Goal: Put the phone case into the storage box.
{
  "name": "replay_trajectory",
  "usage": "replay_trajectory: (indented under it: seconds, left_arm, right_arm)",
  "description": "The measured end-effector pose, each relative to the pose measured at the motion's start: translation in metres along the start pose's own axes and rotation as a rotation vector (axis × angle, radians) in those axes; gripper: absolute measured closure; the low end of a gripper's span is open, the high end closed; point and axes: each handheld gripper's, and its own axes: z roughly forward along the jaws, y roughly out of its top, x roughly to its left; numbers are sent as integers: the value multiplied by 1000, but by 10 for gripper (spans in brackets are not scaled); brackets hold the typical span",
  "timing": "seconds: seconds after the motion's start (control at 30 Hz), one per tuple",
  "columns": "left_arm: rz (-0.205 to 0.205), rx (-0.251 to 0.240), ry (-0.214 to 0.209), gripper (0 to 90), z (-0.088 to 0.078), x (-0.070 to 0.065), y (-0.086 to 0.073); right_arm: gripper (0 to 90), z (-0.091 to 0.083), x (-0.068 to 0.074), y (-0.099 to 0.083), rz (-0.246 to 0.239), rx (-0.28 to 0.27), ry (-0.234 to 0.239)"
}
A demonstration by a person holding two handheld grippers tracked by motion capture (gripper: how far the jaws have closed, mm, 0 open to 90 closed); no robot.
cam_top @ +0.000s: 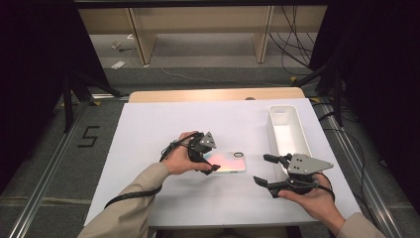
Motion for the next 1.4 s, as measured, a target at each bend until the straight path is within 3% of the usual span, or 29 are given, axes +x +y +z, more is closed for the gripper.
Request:
replay_trajectory:
  seconds: [0.13, 0.27, 0.37, 0.53, 0.77, 1.07, 1.4]
  left_arm:
    - [-34, -5, 36, 333, 0, 8, 0]
    - [-96, -2, 106, 703, 1, 18, -1]
    - [-126, 7, 153, 892, 2, 24, -3]
    - [-154, 46, 173, 899, 10, 28, -5]
    - [-154, 73, 174, 899, 16, 31, -6]
    - [-141, 121, 128, 899, 19, 30, -8]
    - [-115, 135, 102, 900, 15, 23, -11]
  right_arm:
    - [237, 0, 0, 0, 1, -4, 2]
    - [238, 0, 0, 0, 0, -4, 2]
    - [237, 0, 0, 0, 0, -1, 0]
    - [238, 0, 0, 0, 2, -2, 2]
    - [238, 0, 0, 0, 3, -2, 1]
    - [238, 0, 0, 0, 4, -2, 1]
    - [238, 0, -1, -1, 4, -1, 0]
